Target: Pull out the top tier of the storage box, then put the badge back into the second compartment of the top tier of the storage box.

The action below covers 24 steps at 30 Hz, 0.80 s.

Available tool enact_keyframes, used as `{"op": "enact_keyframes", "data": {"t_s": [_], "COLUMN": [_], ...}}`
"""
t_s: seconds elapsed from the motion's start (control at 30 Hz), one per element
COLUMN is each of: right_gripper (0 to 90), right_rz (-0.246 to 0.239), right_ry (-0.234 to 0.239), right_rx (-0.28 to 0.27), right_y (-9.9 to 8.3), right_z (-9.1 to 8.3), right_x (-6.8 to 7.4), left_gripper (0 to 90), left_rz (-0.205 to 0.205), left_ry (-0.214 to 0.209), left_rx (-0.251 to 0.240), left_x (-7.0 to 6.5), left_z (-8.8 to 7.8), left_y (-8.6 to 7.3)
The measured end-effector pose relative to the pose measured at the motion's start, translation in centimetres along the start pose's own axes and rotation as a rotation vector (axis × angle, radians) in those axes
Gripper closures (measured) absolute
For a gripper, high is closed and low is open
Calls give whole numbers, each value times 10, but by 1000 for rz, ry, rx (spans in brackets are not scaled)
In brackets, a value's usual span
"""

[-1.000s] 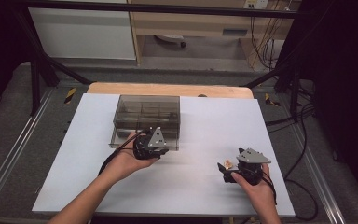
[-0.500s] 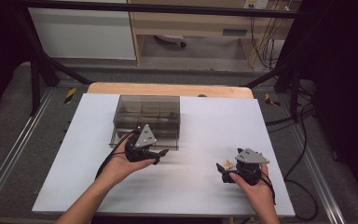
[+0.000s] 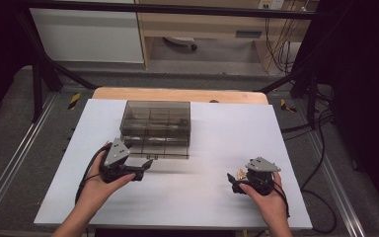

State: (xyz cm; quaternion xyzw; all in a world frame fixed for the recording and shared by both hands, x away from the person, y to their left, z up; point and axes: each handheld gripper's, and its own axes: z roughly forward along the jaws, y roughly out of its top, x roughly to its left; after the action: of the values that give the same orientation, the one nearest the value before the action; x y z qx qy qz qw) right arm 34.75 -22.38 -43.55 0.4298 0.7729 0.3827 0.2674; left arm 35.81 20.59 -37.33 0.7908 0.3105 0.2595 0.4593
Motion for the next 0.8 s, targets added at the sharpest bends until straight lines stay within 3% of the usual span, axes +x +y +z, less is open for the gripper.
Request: {"op": "enact_keyframes", "data": {"t_s": [0.1, 0.2, 0.23, 0.33, 0.4, 0.47, 0.67, 0.8], "right_gripper": [50, 48, 46, 40, 37, 37, 42, 51], "right_rz": [21, 45, 50, 46, 52, 60, 62, 68], "right_ry": [-12, -5, -1, 5, 11, 10, 0, 0], "right_rx": [-15, -22, -21, 6, 32, 59, 133, 147], "right_y": [1, 1, 1, 1, 1, 1, -2, -3], "right_z": [-1, -2, -3, -1, 1, 4, 10, 12], "right_x": [3, 2, 3, 5, 7, 9, 14, 13], "left_gripper": [99, 86, 76, 71, 69, 62, 53, 54], "left_rz": [-30, -50, -73, -106, -153, -176, -191, -203], "left_ry": [45, 68, 78, 88, 121, 120, 142, 163], "left_rx": [-22, -22, -11, -18, -31, -34, -44, -36], "left_x": [13, 18, 23, 28, 31, 31, 35, 38], "left_z": [-22, -32, -41, -50, -63, -69, -70, -66], "left_y": [-11, -22, -34, -46, -60, -66, -71, -75]}}
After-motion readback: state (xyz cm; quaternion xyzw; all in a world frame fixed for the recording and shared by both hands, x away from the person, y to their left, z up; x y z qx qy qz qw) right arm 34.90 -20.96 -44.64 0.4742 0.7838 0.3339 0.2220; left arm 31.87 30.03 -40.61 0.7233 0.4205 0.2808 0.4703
